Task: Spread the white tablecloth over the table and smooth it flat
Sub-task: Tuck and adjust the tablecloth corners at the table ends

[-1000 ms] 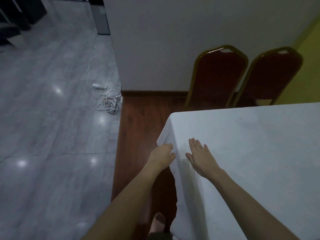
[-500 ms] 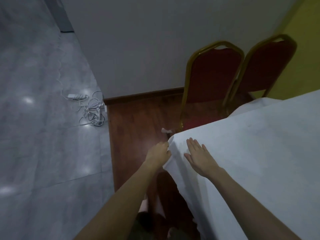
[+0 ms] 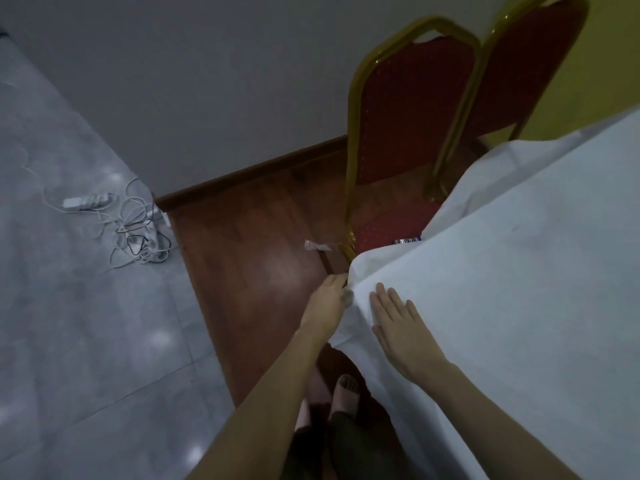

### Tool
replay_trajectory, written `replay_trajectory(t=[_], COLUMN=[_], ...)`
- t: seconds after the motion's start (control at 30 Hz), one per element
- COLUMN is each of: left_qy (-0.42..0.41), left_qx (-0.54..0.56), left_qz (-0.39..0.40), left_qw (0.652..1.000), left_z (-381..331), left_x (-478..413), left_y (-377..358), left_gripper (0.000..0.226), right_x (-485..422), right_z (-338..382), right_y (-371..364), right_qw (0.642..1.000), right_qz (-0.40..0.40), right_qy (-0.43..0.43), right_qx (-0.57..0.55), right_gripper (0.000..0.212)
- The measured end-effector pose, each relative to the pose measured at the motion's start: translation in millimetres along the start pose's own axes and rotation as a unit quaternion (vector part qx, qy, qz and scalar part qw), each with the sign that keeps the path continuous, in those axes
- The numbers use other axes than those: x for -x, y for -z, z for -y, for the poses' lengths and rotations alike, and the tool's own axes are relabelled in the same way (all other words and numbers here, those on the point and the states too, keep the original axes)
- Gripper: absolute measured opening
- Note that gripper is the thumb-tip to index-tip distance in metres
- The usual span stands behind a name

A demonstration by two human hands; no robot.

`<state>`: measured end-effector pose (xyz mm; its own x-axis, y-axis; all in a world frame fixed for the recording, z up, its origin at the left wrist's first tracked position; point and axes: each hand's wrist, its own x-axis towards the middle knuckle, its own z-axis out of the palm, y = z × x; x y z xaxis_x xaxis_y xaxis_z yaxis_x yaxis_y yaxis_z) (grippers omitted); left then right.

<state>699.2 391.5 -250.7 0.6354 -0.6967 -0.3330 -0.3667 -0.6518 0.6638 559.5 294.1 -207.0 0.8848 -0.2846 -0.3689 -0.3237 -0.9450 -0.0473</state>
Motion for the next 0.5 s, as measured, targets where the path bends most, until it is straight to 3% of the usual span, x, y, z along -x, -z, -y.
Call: replay_trajectory(t=[0.07, 0.17, 0.27, 0.5], left_qy=[-0.036, -0.032, -0.041, -0.118], left_qx=[-0.007, 0.000, -0.007, -0.139], left_qz=[0.004, 0.014, 0.021, 0.031], left_qw=[0.999, 0.999, 0.999, 0.983], left_z=[3, 6, 9, 31], left_x=[-5, -12, -14, -12], left_y=[-5, -13, -15, -12], left_gripper=[0.039, 0.020, 0.018, 0.017], right_x=[-3, -9, -10, -12], right_z=[0, 0, -1, -11], right_y=[-7, -14, -19, -19], right_qw=[1.000, 0.999, 0.999, 0.997], right_qz=[-0.008, -0.034, -0.040, -0.051], right_qy=[-0.020, -0.023, -0.021, 0.024], right_qx=[0.006, 0.012, 0.025, 0.043], right_gripper=[0.072, 0.064, 0.061, 0.059])
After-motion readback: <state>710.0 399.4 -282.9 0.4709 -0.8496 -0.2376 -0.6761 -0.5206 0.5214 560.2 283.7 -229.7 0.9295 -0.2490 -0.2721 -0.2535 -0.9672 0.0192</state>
